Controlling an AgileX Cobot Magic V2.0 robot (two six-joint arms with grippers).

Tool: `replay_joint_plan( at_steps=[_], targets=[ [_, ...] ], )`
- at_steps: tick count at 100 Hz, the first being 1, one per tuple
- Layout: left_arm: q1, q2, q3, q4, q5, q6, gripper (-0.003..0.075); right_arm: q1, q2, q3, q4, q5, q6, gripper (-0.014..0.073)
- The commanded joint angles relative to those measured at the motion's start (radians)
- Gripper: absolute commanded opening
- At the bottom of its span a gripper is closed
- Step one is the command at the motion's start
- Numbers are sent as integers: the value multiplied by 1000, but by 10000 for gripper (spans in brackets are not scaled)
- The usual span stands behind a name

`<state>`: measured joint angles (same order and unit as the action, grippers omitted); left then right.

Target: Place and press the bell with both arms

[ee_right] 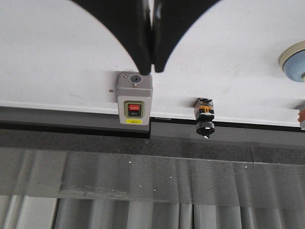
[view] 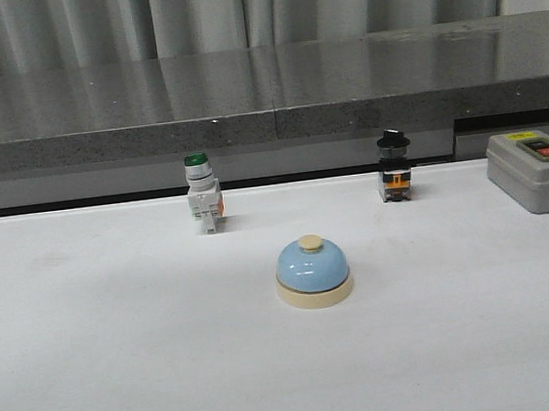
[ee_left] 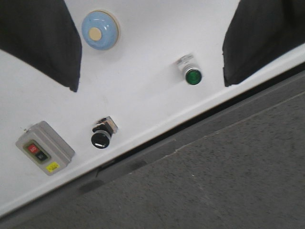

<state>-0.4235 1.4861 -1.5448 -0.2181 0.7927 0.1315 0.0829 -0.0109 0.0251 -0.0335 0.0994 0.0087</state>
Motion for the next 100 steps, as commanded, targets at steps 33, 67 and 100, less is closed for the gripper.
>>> replay_joint_plan(
  at_steps=[33,67,100],
  targets=[
    [219,-533,461,-14,-300,-43,458,-5,-15,-13,0,-83,-9,-60],
    [314,-994,821,-14,-351,-43,263,-5,-15,-13,0,-83,-9,-60],
    [314,-1157,936,-14,-333,-43,-20,-5,-15,-13,0,-83,-9,-60]
  ],
)
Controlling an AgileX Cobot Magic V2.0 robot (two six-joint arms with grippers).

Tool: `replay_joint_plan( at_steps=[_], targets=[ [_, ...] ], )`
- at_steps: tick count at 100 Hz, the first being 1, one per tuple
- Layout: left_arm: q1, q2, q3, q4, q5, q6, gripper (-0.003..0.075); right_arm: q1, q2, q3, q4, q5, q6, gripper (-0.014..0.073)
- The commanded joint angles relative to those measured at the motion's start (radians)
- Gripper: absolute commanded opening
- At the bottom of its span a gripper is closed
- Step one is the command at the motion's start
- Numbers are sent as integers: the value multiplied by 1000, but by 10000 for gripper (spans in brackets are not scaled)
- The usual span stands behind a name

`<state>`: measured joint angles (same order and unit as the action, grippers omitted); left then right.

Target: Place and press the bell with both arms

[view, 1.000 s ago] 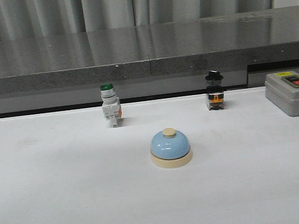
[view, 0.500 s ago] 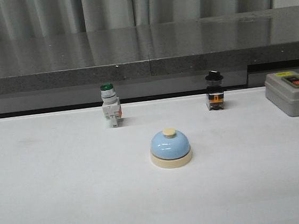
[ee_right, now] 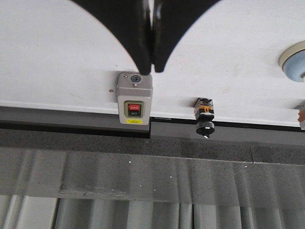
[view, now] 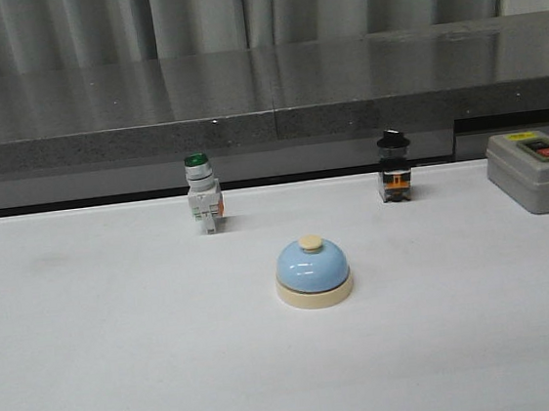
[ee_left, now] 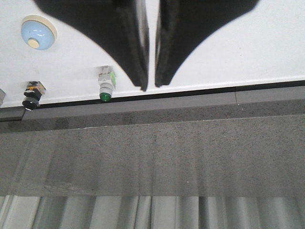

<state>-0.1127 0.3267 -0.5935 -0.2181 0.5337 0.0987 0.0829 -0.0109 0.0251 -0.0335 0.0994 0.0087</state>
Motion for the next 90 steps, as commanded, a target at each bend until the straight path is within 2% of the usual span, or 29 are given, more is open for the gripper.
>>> replay_joint_plan(
  at_steps=[1,65,90],
  targets=[
    [3,2,-15,-14,-74,-10,-20,-5,-15,-13,0,-83,-9,-60],
    [3,2,-5,-14,-79,-10,-20,-5,-15,-13,0,-83,-9,-60],
    [3,-42,133,78,-238,-10,-20,-5,-15,-13,0,-83,-9,-60]
  ],
)
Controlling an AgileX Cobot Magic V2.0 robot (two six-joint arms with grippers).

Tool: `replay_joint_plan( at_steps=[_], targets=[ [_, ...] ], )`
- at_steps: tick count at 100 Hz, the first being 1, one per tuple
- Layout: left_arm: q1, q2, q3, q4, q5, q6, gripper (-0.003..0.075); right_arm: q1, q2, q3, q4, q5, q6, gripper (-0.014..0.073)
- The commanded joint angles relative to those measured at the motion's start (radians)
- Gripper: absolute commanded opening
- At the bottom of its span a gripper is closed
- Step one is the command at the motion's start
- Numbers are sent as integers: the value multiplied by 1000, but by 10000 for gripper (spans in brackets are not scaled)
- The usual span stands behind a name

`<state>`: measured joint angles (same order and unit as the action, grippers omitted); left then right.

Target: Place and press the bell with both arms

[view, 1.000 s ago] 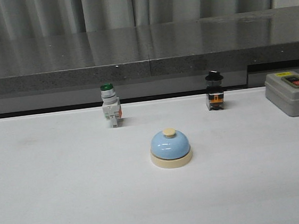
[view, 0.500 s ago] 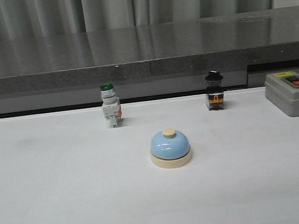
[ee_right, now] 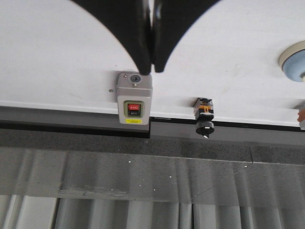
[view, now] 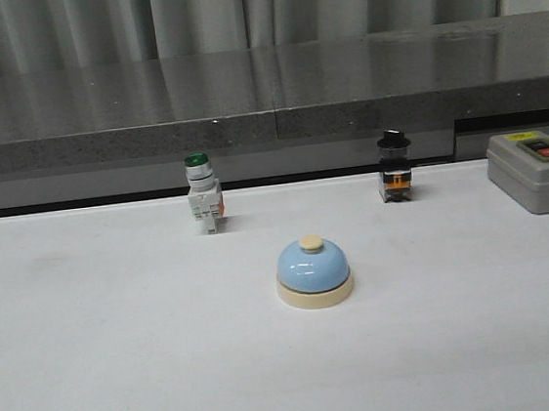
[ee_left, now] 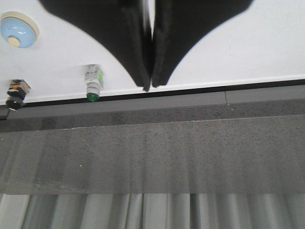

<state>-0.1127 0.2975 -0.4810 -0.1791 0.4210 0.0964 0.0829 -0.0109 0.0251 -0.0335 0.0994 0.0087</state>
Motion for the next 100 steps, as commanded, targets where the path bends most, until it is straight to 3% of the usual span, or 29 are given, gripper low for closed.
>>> replay_joint_plan(
  at_steps=[1,31,47,60,83,100],
  targets=[
    [3,-19,26,44,-128,-8,-20,-5,-15,-13,0,-83,-9,-60],
    [3,-220,305,109,-233,-13,-20,-5,-15,-13,0,-83,-9,-60],
    [3,-338,424,223,-300,-186,-20,-5,-15,-13,0,-83,-9,-60],
    [3,-331,468,319,-338,-323,-20,-5,-15,-13,0,-83,-9,-60],
    [3,-331,524,322,-465,-326,-20,-5,-15,-13,0,-83,-9,-60],
    [3,-331,524,324,-484,-326,-20,-5,-15,-13,0,-83,-9,-60]
  ],
)
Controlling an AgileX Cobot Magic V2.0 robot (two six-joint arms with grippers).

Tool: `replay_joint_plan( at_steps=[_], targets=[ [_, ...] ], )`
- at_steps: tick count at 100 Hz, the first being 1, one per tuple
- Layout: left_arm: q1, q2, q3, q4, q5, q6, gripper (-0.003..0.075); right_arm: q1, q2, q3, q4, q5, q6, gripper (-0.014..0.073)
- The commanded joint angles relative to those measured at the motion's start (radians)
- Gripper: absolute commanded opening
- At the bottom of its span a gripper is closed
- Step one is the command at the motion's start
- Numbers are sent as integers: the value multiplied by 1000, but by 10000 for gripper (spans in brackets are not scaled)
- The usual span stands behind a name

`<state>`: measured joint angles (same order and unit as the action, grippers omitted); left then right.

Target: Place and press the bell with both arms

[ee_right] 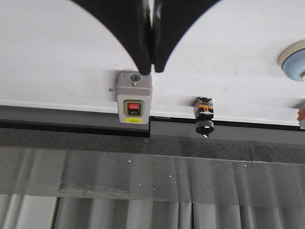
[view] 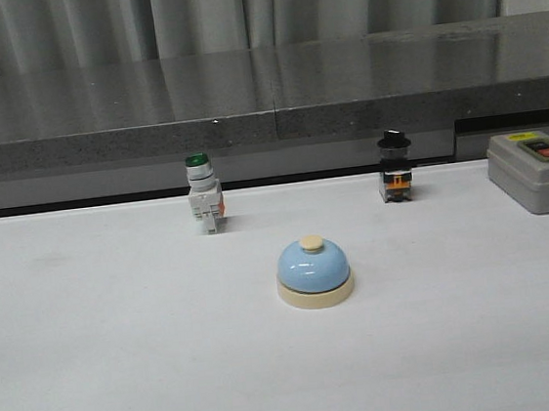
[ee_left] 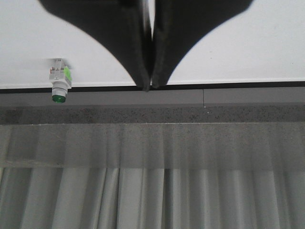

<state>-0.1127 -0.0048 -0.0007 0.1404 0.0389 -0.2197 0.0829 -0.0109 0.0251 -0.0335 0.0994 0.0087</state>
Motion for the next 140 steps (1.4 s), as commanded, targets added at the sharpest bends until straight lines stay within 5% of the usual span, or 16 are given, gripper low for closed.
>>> replay_joint_plan(
  at_steps=[1,115,140],
  targets=[
    [3,-29,44,4,-105,-10,-20,-5,-15,-13,0,-83,-9,-60],
    [3,-29,44,2,-129,-10,-20,-5,-15,-13,0,-84,-9,-60],
    [3,-29,44,2,-129,-10,-20,-5,-12,-43,17,-238,-9,-60]
  ],
)
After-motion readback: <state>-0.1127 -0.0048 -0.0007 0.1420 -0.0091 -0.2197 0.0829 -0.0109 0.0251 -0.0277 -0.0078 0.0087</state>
